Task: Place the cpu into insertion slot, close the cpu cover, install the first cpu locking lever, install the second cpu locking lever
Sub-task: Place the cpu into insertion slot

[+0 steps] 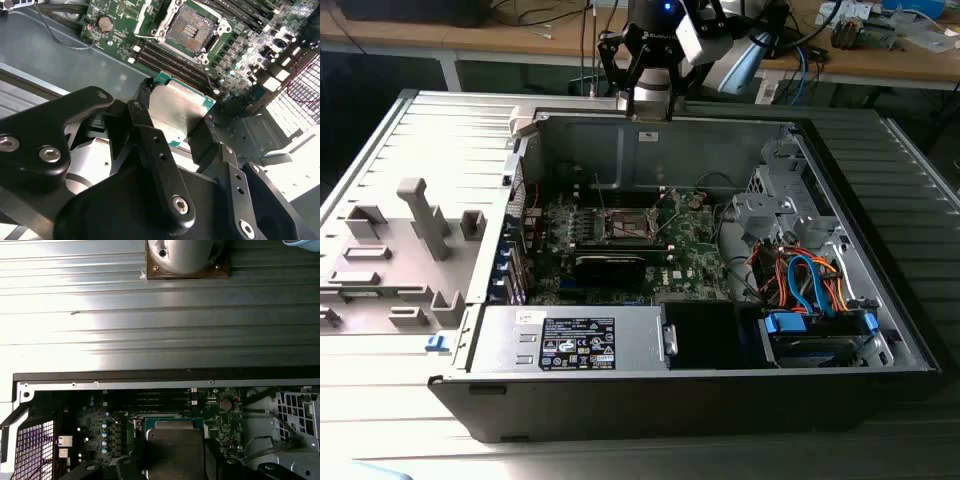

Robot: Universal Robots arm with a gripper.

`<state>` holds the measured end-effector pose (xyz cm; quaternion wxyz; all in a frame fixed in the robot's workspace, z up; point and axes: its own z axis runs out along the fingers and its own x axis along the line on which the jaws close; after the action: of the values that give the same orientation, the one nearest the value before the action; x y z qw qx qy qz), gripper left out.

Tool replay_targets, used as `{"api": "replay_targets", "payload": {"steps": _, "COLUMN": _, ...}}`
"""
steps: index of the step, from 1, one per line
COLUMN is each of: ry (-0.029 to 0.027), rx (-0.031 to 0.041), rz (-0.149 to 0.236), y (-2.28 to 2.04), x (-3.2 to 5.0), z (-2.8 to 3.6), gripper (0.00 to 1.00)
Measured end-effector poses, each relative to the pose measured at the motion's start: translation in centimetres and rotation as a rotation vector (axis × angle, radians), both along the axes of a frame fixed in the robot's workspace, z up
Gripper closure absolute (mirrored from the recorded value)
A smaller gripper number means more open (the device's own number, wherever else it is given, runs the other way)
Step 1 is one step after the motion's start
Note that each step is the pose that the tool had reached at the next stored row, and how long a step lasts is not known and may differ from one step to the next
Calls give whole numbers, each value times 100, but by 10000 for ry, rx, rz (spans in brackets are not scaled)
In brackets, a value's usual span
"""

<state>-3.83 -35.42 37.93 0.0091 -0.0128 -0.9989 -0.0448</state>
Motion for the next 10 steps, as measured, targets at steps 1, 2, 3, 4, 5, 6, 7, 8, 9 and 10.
{"api": "replay_targets", "payload": {"steps": 1, "ry": 0, "rx": 0, "rz": 0, "y": 0, "x": -5, "z": 0, "gripper": 45}}
{"api": "replay_targets", "payload": {"steps": 2, "ry": 0, "rx": 0, "rz": -1, "y": 0, "x": -11, "z": 0, "gripper": 45}}
{"api": "replay_targets", "payload": {"steps": 3, "ry": 0, "rx": 0, "rz": -1, "y": 0, "x": -15, "z": 0, "gripper": 45}}
{"api": "replay_targets", "payload": {"steps": 4, "ry": 0, "rx": 0, "rz": 0, "y": 0, "x": -21, "z": 0, "gripper": 45}}
{"api": "replay_targets", "payload": {"steps": 5, "ry": 0, "rx": 0, "rz": 0, "y": 0, "x": -31, "z": 0, "gripper": 45}}
{"api": "replay_targets", "payload": {"steps": 6, "ry": 0, "rx": 0, "rz": 0, "y": 0, "x": -35, "z": 0, "gripper": 45}}
{"api": "replay_targets", "payload": {"steps": 7, "ry": 0, "rx": 0, "rz": 0, "y": 0, "x": -39, "z": 0, "gripper": 45}}
{"api": "replay_targets", "payload": {"steps": 8, "ry": 0, "rx": 0, "rz": 0, "y": 0, "x": -45, "z": 0, "gripper": 45}}
{"api": "replay_targets", "payload": {"steps": 9, "ry": 0, "rx": 0, "rz": 0, "y": 0, "x": -48, "z": -1, "gripper": 45}}
{"api": "replay_targets", "payload": {"steps": 10, "ry": 0, "rx": 0, "rz": 0, "y": 0, "x": -51, "z": -1, "gripper": 45}}
